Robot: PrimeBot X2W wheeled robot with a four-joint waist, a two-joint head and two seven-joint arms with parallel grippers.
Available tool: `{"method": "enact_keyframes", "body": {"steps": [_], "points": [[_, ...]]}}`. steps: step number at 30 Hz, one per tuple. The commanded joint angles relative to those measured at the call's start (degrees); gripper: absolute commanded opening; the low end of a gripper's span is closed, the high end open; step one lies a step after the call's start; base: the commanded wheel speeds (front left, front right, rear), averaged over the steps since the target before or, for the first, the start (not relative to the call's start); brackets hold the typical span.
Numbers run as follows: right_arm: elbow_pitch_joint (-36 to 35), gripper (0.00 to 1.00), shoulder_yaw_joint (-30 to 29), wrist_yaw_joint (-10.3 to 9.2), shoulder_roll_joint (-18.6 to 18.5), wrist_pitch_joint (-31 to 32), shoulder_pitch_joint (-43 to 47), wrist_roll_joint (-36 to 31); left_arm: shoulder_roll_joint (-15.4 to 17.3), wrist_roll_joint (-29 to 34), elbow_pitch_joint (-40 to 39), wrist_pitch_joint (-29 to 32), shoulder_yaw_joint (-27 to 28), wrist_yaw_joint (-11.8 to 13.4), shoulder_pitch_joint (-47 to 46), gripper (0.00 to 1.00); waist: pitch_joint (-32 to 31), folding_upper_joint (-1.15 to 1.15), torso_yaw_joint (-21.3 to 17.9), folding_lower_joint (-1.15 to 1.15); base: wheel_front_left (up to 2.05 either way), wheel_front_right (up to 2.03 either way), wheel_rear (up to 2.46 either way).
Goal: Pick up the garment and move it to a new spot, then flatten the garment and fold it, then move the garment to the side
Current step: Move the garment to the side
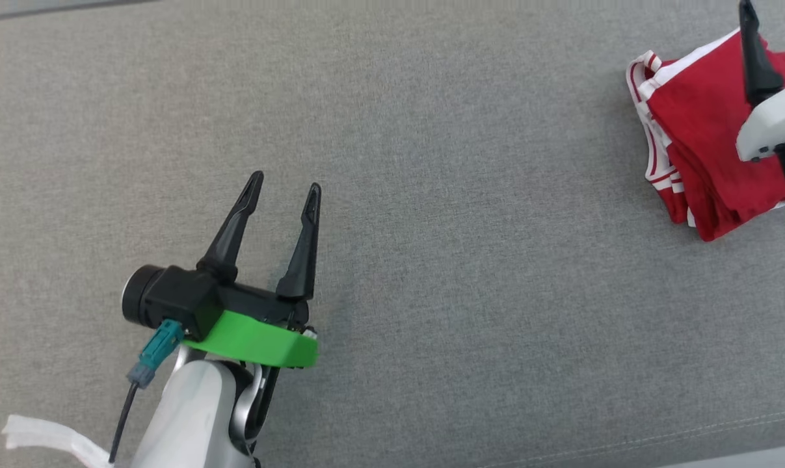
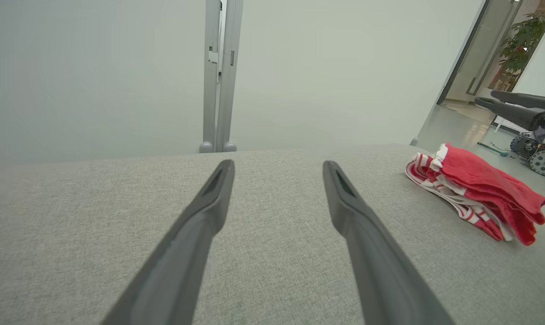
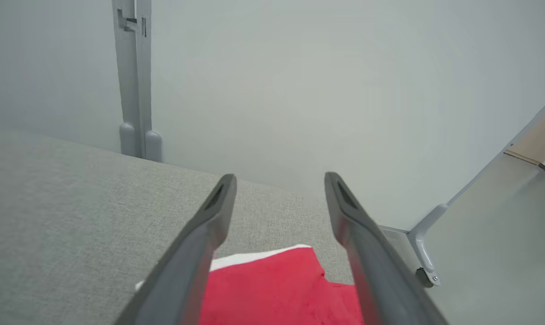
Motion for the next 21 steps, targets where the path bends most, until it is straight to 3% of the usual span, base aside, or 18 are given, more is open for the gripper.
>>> {"method": "enact_keyframes", "body": {"steps": [1, 8, 17, 21], "points": [[-2.4, 1.0, -0.6, -0.02, 1.7, -0.7, 2.6, 1.4, -0.3, 0.6, -0.5, 0.0, 0.9, 0.0, 1.6, 1.0, -5.3, 0.0, 1.3, 0.0, 0.0, 0.0, 0.0], [-14.7, 1.0, -3.5, -0.02, 8.5, -1.7, 15.2, 2.5, -0.6, 0.7, -1.1, 0.0, 5.1, 0.0, 5.9, 1.0, -10.0, 0.0, 3.1, 0.0, 0.0, 0.0, 0.0], [-31.0, 1.0, -11.2, -0.02, 20.8, -1.7, 32.8, -0.9, -1.0, 1.3, 0.7, 0.0, 8.4, 0.0, 10.9, 1.0, -13.6, 0.0, 4.7, 0.0, 0.0, 0.0, 0.0], [-33.9, 1.0, -12.3, -0.02, 23.9, -1.7, 38.5, -1.3, -1.0, 1.3, 1.1, 0.0, 8.7, 0.0, 12.4, 1.0, -14.4, 0.0, 4.7, 0.0, 0.0, 0.0, 0.0]]}}
